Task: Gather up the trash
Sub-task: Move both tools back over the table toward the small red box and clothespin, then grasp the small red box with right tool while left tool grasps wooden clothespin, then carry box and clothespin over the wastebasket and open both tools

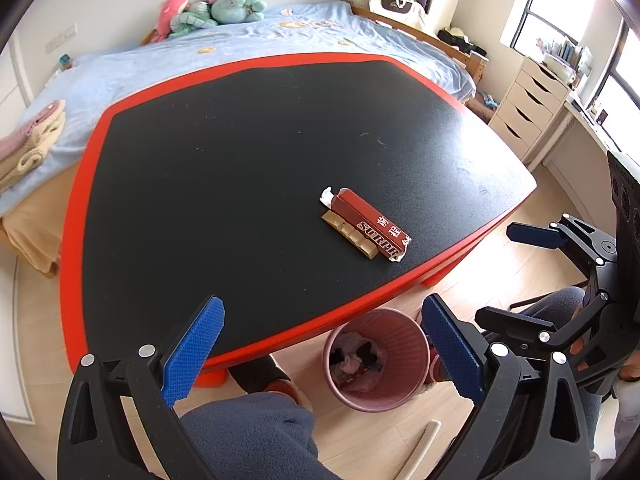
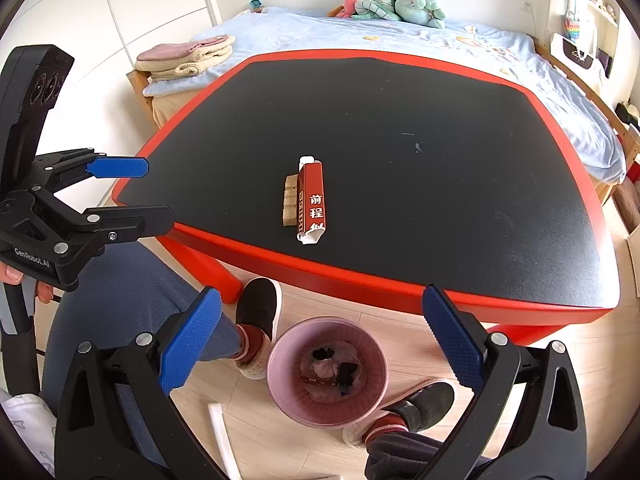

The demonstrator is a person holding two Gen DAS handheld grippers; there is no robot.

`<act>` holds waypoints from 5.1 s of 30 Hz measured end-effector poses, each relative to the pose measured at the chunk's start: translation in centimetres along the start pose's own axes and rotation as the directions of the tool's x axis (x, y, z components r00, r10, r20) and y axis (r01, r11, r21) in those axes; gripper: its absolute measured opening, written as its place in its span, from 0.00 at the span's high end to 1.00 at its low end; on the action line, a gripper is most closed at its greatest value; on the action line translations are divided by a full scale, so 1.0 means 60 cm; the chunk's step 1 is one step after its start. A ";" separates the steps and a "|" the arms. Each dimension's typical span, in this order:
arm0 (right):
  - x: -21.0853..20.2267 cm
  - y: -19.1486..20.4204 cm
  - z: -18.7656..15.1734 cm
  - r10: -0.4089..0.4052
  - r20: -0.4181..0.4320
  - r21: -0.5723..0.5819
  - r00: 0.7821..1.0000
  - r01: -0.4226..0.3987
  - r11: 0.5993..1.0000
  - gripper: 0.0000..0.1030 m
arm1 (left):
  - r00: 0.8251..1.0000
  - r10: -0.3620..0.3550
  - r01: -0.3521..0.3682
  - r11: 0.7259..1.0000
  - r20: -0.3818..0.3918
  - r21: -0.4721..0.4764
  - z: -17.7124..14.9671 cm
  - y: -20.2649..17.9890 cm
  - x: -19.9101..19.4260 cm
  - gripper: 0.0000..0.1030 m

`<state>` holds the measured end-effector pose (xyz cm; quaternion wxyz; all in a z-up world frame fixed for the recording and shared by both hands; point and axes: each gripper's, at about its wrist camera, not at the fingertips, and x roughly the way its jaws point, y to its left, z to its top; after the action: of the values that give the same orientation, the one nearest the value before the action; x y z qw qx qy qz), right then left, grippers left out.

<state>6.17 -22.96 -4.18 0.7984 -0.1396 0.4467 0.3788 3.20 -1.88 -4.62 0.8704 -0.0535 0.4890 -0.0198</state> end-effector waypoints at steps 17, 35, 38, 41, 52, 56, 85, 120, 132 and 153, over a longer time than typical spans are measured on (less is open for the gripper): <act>0.097 -0.022 0.044 -0.035 -0.040 -0.035 0.999 0.034 0.999 0.04 | 0.998 -0.014 0.011 0.999 -0.057 -0.050 0.029 0.035 0.071 0.08; 0.141 -0.039 0.060 -0.061 -0.032 -0.073 0.998 0.058 0.996 0.04 | 0.996 -0.029 0.024 0.998 -0.084 -0.065 0.045 0.047 0.106 0.08; 0.141 -0.043 0.064 -0.052 -0.023 -0.074 0.998 0.050 0.996 0.08 | 0.995 -0.028 0.023 0.998 -0.091 -0.064 0.046 0.047 0.111 0.08; 0.142 -0.047 0.069 -0.044 -0.010 -0.083 0.999 0.043 0.996 0.15 | 0.995 -0.028 0.022 0.998 -0.100 -0.062 0.047 0.045 0.117 0.08; 0.146 -0.057 0.092 0.009 0.011 -0.117 1.000 -0.007 0.993 0.53 | 0.992 -0.028 0.021 0.998 -0.121 -0.059 0.055 0.023 0.133 0.08; 0.148 -0.064 0.102 0.031 0.010 -0.105 0.999 -0.030 0.994 0.75 | 0.991 -0.030 0.022 0.998 -0.129 -0.067 0.061 0.009 0.143 0.08; 0.141 -0.088 0.100 0.061 0.030 -0.052 0.998 -0.059 0.997 0.87 | 0.988 0.131 -0.134 0.991 -0.086 -0.027 0.059 0.006 0.134 0.76; -0.107 -0.027 -0.060 -0.010 0.062 0.048 0.998 0.007 0.999 0.87 | 0.994 -0.108 0.104 0.978 0.012 0.183 -0.063 -0.070 -0.059 0.89; -0.112 -0.012 -0.121 0.022 0.027 0.086 0.999 -0.024 0.996 0.87 | 0.990 -0.143 0.143 0.961 -0.017 0.235 -0.092 -0.101 -0.066 0.89; -0.100 -0.020 -0.117 -0.031 0.017 0.125 0.999 0.029 0.992 0.04 | 0.993 -0.119 0.116 0.980 0.011 0.161 -0.091 -0.081 -0.069 0.07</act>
<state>0.88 -30.60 -3.33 0.8154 -0.0926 0.4598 0.3394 -3.53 -6.74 -3.35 0.8742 -0.0123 0.4727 -0.1099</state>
